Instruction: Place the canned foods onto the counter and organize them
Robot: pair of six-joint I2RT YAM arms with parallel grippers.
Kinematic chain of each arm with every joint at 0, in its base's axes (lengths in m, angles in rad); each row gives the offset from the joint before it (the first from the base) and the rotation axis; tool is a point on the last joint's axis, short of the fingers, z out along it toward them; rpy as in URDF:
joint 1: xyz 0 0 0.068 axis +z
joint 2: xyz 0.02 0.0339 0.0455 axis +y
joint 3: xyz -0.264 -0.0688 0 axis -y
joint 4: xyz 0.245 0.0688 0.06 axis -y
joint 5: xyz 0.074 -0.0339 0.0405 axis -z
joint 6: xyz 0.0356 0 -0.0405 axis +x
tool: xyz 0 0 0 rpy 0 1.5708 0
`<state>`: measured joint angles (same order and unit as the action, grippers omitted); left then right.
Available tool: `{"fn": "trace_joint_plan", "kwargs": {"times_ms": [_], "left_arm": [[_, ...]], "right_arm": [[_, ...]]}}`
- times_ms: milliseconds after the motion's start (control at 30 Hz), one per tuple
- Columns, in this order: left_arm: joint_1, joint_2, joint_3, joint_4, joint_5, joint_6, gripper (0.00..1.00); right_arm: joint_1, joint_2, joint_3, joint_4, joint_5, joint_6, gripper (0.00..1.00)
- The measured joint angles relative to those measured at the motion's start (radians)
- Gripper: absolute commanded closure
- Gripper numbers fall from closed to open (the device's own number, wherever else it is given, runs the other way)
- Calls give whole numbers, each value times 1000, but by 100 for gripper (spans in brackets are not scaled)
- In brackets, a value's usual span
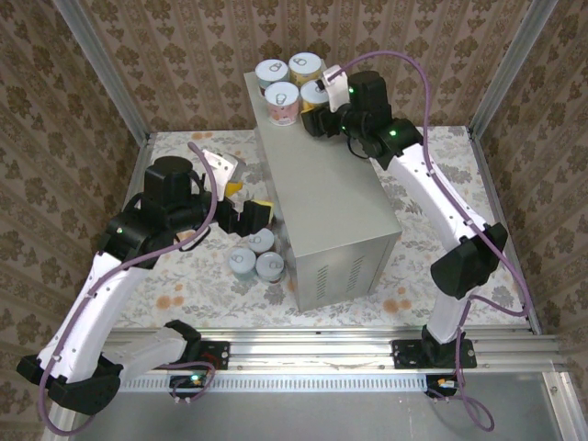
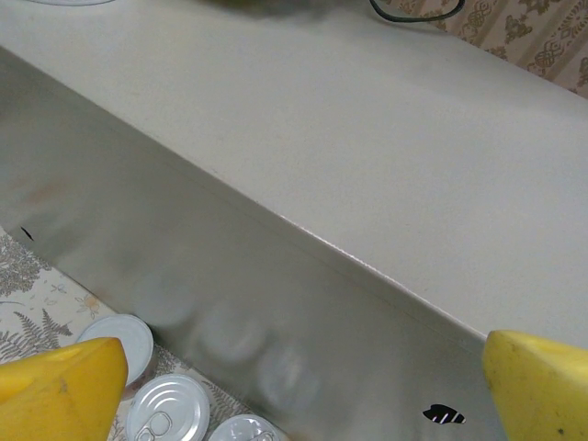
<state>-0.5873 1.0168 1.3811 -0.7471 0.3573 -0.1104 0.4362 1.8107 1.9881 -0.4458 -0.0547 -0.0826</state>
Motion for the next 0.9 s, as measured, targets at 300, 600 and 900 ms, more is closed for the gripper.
{"fn": "trace_joint_plan", "kwargs": {"times_ms": [300, 600, 900], "left_arm": [[0, 0, 0, 0, -5, -2, 0], [0, 1, 0, 0, -11, -2, 0], [0, 26, 0, 14, -11, -2, 0]], "right_arm": [[-26, 62, 77, -13, -5, 0, 26], [-35, 85, 97, -36, -17, -5, 17], [-45, 24, -16, 37, -31, -16, 13]]}}
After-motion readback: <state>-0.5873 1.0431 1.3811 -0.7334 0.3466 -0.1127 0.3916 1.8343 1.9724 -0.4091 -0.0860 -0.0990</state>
